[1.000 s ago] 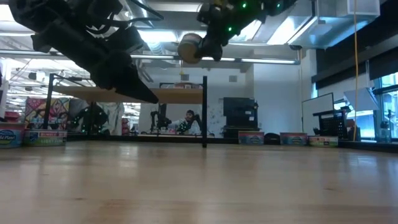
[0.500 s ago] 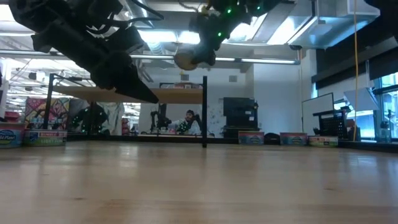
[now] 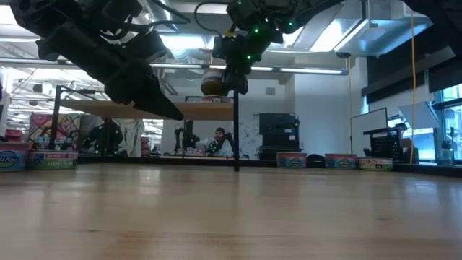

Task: Stack canned seafood by type on shelf
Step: Stack the blue tuna can on top of the blue tuna can on the shelf

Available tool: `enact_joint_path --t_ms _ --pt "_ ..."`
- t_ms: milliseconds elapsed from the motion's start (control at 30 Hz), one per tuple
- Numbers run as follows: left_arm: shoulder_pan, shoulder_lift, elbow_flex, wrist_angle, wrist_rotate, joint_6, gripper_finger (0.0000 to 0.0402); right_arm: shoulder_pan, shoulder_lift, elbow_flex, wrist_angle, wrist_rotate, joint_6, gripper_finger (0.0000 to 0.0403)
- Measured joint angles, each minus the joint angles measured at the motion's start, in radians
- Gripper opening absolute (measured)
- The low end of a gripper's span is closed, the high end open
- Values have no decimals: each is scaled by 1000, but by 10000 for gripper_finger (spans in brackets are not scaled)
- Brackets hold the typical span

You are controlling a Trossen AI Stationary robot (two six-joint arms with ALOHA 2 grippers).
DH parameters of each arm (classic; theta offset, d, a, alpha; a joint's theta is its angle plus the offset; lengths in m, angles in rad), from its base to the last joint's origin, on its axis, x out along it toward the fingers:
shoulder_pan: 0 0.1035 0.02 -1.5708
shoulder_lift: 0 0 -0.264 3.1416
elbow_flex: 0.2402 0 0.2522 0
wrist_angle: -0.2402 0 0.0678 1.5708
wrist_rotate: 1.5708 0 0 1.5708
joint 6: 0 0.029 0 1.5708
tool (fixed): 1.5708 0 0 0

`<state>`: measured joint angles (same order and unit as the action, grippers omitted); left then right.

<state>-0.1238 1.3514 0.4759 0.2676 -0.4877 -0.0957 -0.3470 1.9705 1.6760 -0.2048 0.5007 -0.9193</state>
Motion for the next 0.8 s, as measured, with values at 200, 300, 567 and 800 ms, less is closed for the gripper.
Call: enact_joint_path --t_ms 200,300,567,800 --pt "0 0 0 -1 0 -1 88 -1 2 0 -7 1 -1 199" --pt "0 0 0 -1 0 -1 88 -1 2 0 -8 -7 -2 238" --pt "0 0 0 -2 0 -1 88 0 2 0 -11 -20 -2 323" --pt "0 0 -13 8 0 -1 88 16 2 -1 -15 -20 -3 311"
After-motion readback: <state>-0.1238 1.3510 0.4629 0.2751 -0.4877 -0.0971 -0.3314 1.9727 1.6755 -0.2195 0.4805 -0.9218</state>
